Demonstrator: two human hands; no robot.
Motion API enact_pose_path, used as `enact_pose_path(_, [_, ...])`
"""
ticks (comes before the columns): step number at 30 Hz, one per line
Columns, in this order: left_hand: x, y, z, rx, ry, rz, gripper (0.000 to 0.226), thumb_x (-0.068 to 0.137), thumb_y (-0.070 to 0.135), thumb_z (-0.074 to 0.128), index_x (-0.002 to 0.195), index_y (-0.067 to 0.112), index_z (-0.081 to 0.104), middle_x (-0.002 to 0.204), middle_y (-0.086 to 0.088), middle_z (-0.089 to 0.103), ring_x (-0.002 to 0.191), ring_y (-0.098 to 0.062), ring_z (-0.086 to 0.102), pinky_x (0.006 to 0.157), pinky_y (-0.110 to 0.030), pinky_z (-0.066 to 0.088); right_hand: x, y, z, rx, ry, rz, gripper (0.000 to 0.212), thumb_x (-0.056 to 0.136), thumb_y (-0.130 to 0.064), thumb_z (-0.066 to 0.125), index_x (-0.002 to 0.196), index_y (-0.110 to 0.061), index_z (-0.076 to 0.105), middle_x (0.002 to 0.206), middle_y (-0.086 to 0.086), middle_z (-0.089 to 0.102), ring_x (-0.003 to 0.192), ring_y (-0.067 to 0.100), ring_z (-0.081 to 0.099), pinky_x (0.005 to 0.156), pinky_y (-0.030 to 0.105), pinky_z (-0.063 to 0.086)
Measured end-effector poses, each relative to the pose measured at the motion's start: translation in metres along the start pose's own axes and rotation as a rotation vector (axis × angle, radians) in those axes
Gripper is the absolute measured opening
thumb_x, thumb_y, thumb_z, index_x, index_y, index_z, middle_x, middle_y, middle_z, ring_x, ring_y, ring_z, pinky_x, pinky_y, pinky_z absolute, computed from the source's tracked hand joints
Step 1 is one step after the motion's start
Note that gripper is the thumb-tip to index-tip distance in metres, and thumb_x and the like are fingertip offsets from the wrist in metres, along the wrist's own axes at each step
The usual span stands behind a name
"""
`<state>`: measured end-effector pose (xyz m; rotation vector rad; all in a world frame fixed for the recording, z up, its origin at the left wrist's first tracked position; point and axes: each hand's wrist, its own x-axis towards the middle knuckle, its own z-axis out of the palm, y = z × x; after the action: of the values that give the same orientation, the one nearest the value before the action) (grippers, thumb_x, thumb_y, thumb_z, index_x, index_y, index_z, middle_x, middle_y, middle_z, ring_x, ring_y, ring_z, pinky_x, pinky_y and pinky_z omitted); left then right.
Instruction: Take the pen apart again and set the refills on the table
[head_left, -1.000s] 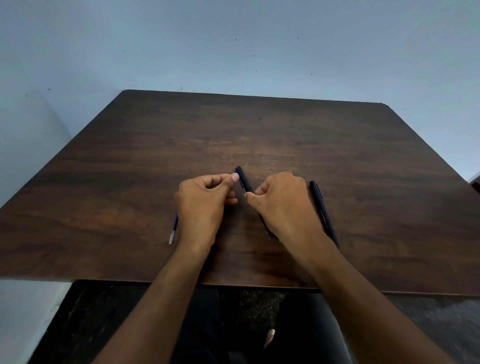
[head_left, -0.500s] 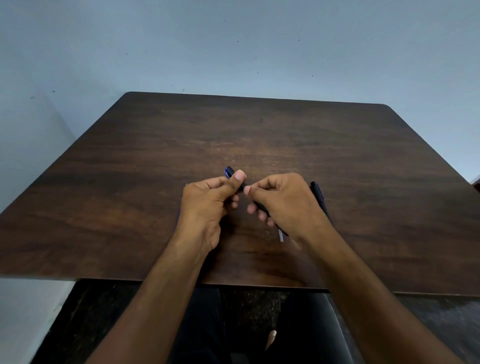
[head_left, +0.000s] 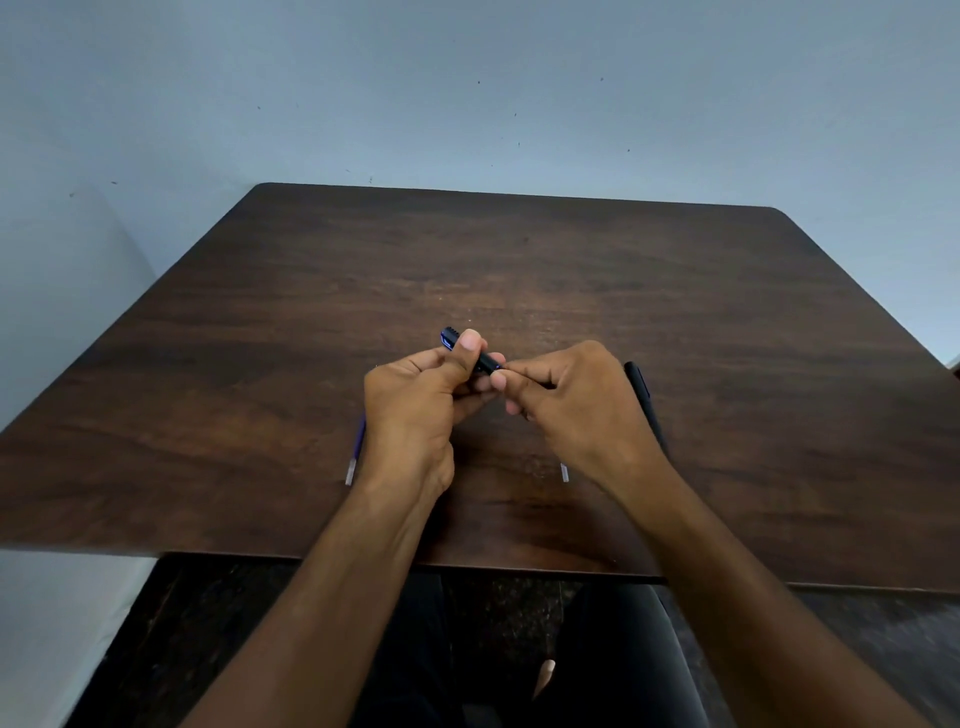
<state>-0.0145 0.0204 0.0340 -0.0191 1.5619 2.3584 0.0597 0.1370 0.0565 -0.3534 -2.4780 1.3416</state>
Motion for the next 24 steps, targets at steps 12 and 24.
enact_pose_path(12, [-0.001,-0.002,0.004,-0.082,0.032,0.031,0.018,0.085,0.017,0.075,0.073,0.003,0.076,0.079,-0.018,0.076,0.059,-0.018,0.069,0.062,-0.031,0.06,0.0,-0.002,0.001,-0.185,0.035,-0.182,0.017,0.097,-0.018,0.066,0.09,-0.015,0.08,0.058,-0.017,0.058,0.05,-0.003,0.056,0.047,0.006,0.039])
enact_pose_path(24, [0.01,0.019,-0.014,-0.023,0.057,0.085,0.02,0.087,0.018,0.073,0.077,0.001,0.075,0.076,-0.016,0.075,0.064,-0.02,0.069,0.065,-0.035,0.061,-0.004,0.02,-0.01,0.017,0.04,-0.019,0.031,0.094,-0.026,0.07,0.068,-0.01,0.076,0.052,0.007,0.067,0.041,0.016,0.048,0.045,0.042,0.049])
